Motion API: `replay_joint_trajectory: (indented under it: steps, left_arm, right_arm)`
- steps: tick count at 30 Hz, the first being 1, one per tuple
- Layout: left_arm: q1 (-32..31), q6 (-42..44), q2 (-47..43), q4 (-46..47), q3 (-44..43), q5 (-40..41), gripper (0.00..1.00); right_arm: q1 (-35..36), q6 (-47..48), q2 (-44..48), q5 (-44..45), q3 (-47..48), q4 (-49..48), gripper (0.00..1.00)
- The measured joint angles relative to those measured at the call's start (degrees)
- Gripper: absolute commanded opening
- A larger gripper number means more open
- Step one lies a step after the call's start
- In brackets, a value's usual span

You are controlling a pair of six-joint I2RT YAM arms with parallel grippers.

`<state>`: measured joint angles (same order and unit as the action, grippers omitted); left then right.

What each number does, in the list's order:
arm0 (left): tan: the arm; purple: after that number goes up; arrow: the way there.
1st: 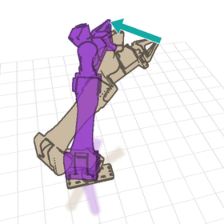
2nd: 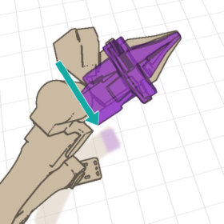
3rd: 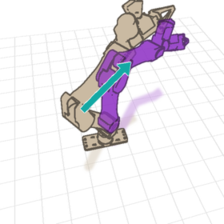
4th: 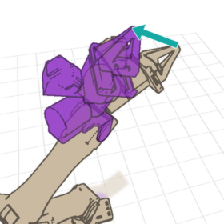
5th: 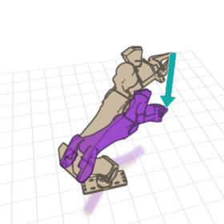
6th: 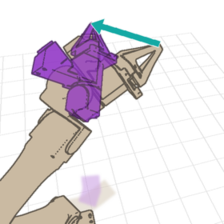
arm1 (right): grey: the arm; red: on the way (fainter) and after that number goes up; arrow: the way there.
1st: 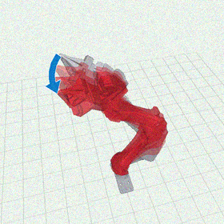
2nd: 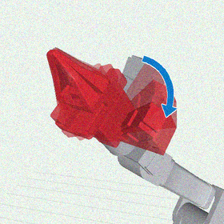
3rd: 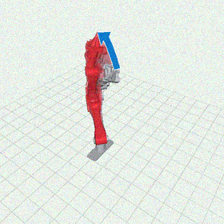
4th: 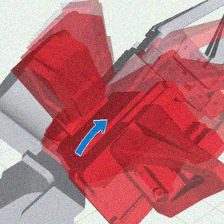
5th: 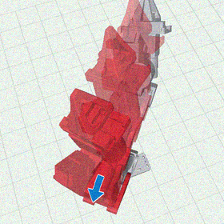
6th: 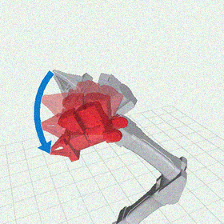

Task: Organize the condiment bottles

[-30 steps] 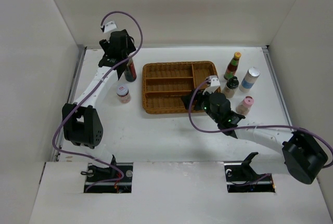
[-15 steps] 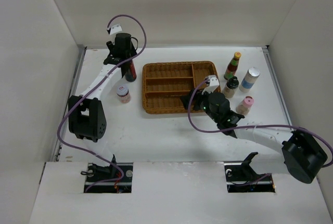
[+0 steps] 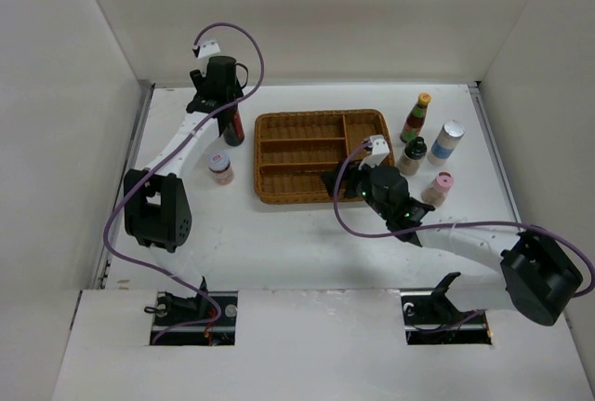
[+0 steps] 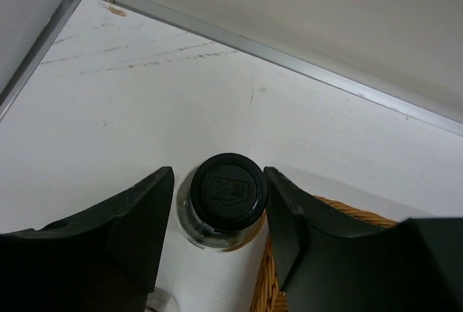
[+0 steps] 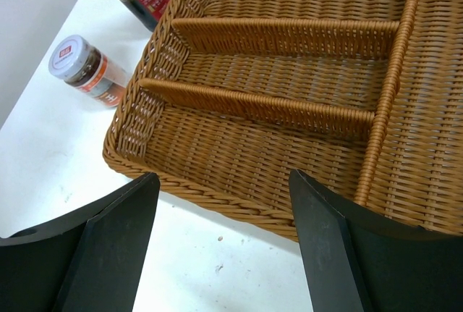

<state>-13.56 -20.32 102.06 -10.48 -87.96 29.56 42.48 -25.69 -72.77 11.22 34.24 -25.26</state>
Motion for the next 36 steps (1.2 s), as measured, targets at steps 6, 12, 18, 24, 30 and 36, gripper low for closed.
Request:
replay_joint_trajectory:
  steps: [6, 12, 18, 24, 30, 36]
  left_arm:
    - [-0.09, 0.92, 0.00, 0.48, -0.52, 0.63, 0.34]
    - [-0.35, 1.73, 0.00, 0.55, -0.59, 1.20, 0.19]
    - [-0.94, 1.92, 0.00, -1.14, -1.57, 1.29, 0.15]
    - [-2.10, 3.39, 0.00, -5.01, -6.25, 1.22, 0.15]
    - [-3.93, 4.74, -1.31, -5.22, -11.21, 1.25, 0.15]
    - [-7.69, 5.73, -2.19, -5.16, -14.01, 1.22, 0.15]
  right_arm:
    - [0.00, 0.22, -0.04, 0.00, 0.22, 0.11, 0.79]
    - [0.00, 0.42, -0.04, 0.00, 0.22, 0.17, 0.79]
    - [0.00, 0.42, -0.04, 0.00, 0.22, 0.17, 0.79]
    - [0.00, 0.42, -0.04, 0.00, 0.22, 0.20, 0.80]
    - [0.00, 0.42, -0.04, -0.02, 0.22, 0.20, 0.81]
    - [0.00, 0.42, -0.04, 0.00, 0.22, 0.17, 0.81]
